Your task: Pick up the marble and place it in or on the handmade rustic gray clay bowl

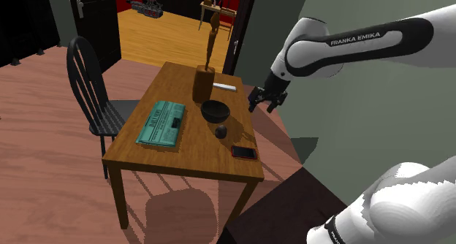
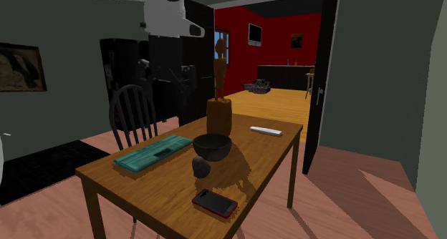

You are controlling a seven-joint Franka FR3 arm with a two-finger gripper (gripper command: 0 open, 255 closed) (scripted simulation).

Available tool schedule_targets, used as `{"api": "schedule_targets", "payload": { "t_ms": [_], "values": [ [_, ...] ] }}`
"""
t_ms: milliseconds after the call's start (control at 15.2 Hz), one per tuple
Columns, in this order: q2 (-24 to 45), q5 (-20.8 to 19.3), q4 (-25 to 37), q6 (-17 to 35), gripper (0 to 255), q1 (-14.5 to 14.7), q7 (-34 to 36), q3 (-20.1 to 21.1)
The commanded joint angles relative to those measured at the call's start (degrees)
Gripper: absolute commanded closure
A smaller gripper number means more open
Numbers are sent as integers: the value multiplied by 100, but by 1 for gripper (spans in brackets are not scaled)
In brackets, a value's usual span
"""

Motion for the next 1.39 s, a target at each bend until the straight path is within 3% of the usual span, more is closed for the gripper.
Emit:
{"api": "schedule_targets", "payload": {
  "t_ms": [0,660,1320],
  "values": [
    [429,-6,63,421,0,-24,28,-4],
    [2658,-77,915,2020,0,-81,321,-22],
    [4896,-126,2531,2850,0,-94,626,-176]
  ]
}}
